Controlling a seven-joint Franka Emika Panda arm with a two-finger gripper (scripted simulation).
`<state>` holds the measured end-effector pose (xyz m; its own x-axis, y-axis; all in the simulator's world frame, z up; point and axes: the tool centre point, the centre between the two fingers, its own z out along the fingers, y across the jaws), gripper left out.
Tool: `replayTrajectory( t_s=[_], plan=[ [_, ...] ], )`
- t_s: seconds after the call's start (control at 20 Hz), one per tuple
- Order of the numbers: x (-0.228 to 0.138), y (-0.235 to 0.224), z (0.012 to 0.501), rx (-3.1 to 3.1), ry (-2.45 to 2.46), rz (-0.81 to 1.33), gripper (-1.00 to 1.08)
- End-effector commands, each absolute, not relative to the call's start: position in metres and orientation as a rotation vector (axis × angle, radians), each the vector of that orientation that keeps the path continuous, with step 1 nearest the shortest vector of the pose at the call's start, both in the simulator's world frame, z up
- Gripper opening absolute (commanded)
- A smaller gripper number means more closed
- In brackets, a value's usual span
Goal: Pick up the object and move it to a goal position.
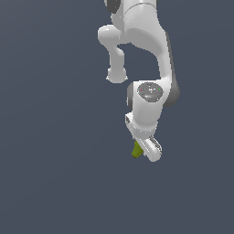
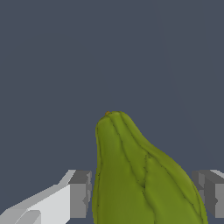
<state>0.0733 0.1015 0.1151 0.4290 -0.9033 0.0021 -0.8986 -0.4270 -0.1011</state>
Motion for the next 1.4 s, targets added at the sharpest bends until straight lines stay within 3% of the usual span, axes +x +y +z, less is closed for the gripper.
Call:
replayTrajectory(
  t_s=[0.0, 0.35, 0.7, 1.0, 1.35],
  plan=[
    [0.086, 0.115, 0.149, -2.599, 1.533, -0.125, -1.00],
    [0.108, 0.163, 0.265, -2.633, 1.187, -0.236, -1.00],
    [0.106, 0.200, 0.363, -2.628, 0.904, -0.316, -1.00],
    [0.099, 0.216, 0.411, -2.615, 0.767, -0.350, -1.00],
    [0.095, 0.222, 0.430, -2.608, 0.716, -0.360, -1.00]
  ],
)
